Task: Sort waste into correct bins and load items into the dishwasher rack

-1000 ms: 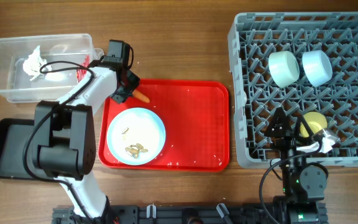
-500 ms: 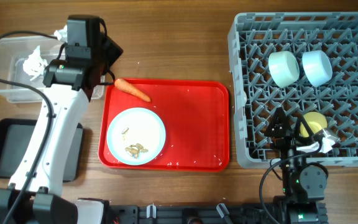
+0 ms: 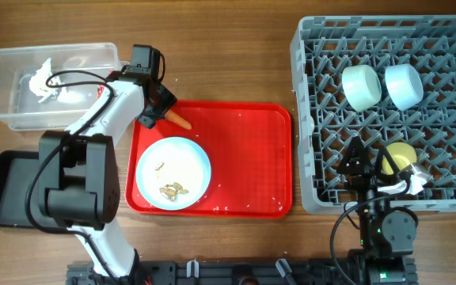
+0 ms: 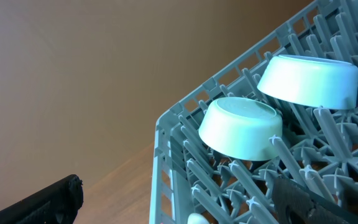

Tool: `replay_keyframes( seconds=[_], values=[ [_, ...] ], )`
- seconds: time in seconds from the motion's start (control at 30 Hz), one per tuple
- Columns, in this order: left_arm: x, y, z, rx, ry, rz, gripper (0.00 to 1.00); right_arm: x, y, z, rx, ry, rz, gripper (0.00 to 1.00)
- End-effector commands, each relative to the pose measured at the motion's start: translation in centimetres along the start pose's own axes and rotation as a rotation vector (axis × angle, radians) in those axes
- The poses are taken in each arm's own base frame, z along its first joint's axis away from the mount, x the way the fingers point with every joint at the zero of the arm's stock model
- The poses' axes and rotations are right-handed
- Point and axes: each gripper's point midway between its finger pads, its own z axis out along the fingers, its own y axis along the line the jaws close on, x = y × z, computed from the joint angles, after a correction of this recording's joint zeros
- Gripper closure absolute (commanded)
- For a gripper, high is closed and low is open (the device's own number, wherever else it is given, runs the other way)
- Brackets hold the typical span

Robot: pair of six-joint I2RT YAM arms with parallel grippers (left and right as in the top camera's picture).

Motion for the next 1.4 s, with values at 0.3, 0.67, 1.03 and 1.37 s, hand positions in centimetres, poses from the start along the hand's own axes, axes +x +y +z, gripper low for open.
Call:
replay_keyframes(
  seconds=[0.3,0.67,1.03,1.37],
  values=[
    [-0.4,-1.2,-0.9,0.041,-0.003,-0.002,0.74,-0.1,0.2,0.0,-0.012,-0.003,0.011,0.0],
    [-6.2,-1.9,-18.3,0.261,-0.4,-0.011,0.71,-0.1,0.2,0.0,-0.012,-0.003,0.012,0.0],
    [-4.5,18.1,-23.4,-0.099,-0.299,-0.385,0.88,-0.1,0.2,0.0,-0.012,-0.003,0.011,0.0],
    [-1.3,30.3,-13.9,-0.319,-0.222,-0.708,0.32,-0.1,0.2,0.0,-0.012,-0.003,0.011,0.0]
  ],
)
